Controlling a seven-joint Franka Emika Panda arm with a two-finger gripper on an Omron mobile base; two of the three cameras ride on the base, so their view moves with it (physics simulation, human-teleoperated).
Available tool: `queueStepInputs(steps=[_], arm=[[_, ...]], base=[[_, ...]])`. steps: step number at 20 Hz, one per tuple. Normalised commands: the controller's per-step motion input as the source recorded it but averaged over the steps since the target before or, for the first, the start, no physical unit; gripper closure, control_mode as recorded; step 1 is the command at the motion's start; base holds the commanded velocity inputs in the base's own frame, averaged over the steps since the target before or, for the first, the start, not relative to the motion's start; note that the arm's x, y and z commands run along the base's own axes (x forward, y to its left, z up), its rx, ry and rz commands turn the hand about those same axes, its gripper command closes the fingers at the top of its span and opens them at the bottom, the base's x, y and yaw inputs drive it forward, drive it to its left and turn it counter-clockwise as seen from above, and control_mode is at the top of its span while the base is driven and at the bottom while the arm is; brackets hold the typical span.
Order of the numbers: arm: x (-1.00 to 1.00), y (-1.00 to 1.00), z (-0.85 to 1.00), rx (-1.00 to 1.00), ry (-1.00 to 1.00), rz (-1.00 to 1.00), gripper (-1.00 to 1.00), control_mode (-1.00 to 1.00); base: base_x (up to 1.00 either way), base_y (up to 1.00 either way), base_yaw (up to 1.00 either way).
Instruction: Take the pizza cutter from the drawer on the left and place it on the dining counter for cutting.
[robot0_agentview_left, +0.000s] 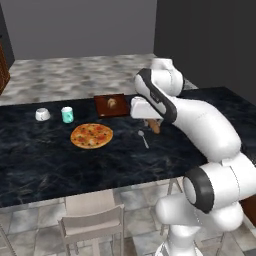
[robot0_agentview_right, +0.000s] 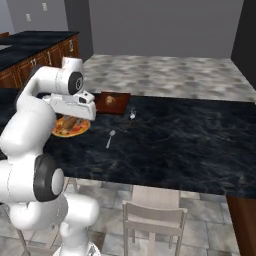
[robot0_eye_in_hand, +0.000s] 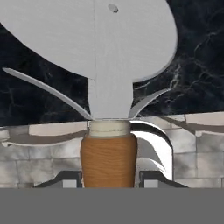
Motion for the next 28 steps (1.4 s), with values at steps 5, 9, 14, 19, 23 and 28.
queueStepInputs(steps=[5, 9, 14, 19, 23, 28], arm=[[0.93, 0.11, -0.04, -0.05, -0.08, 0.00, 1.00, -1.00], [0.86, 0.05, -0.15, 0.00, -0.06, 0.00, 1.00, -1.00], [0.66, 0.08, -0.24, 0.00, -0.04, 0.00, 1.00, -1.00], [0.66, 0.14, -0.29, 0.00, -0.06, 0.00, 1.00, -1.00], [0.69, 0.24, -0.46, -0.03, -0.02, 0.00, 1.00, -1.00], [0.53, 0.23, -0.55, -0.03, -0.03, 0.00, 1.00, -1.00]], base=[[0.00, 0.00, 0.00], [0.00, 0.00, 0.00], [0.00, 0.00, 0.00], [0.00, 0.00, 0.00], [0.00, 0.00, 0.00], [0.00, 0.00, 0.00]])
